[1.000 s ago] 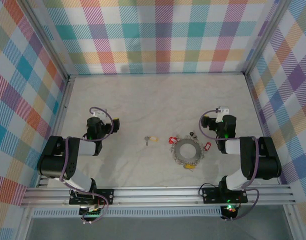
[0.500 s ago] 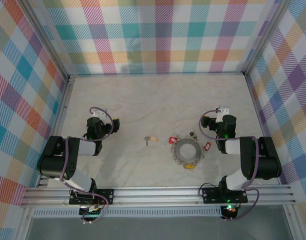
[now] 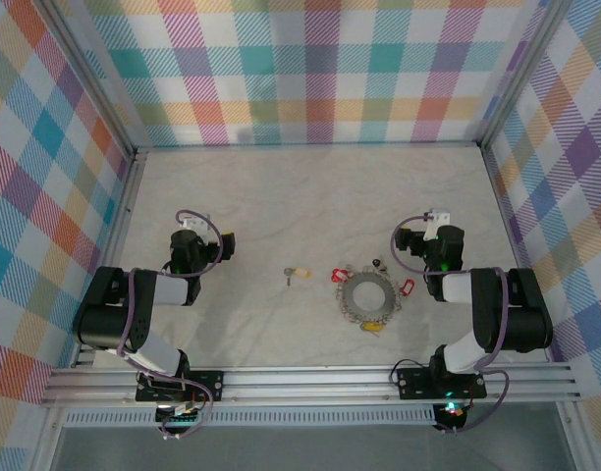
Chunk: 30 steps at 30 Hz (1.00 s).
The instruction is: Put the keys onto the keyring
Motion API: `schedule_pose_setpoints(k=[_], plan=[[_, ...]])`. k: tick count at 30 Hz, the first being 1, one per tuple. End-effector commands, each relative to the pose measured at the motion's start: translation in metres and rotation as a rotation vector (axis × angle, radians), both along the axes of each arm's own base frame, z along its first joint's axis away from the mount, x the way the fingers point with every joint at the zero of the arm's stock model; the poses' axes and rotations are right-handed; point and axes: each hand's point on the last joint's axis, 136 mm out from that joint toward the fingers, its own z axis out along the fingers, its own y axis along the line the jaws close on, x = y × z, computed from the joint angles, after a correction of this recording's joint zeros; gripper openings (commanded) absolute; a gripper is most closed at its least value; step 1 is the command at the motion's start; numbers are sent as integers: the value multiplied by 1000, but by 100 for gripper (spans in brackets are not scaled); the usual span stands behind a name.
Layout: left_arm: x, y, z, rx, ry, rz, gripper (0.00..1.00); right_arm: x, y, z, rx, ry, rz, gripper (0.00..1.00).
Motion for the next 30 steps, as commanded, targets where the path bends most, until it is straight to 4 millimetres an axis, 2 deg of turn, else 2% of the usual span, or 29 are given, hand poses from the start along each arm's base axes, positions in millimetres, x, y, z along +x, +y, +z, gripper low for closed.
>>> schedule_pose_setpoints(k=[1,7,9,13,16,20,22,24,25,27,30], plan=[[6,6,6,-6,-16,21,100,8,4,11,13,-40,13,100],[8,13,7,-4,-8,66,100,8,4,10,12,-38,12,100],[8,13,13,-2,-5,68,100,8,4,10,14,-37,12,100],[-4,20,48,-50,41,148,100,4,0,17,14,-61,-9,100],[-16,22,79,-171,-1,212,100,-3,-7,35,7,-61,-62,100],[-27,18,114,-202,-8,202,100,-16,-21,58,91,51,-197,100],[-30,19,127,-224,9,222,100,-28,-27,66,195,120,-291,100],[-35,21,131,-265,77,267,100,-58,-34,51,357,285,-472,100],[-40,30,131,-346,119,385,100,-76,-32,40,442,378,-548,100],[-69,48,107,-474,287,660,100,-90,-11,28,527,484,-486,100],[-68,17,93,-508,458,500,100,-124,-1,8,600,627,-541,100]])
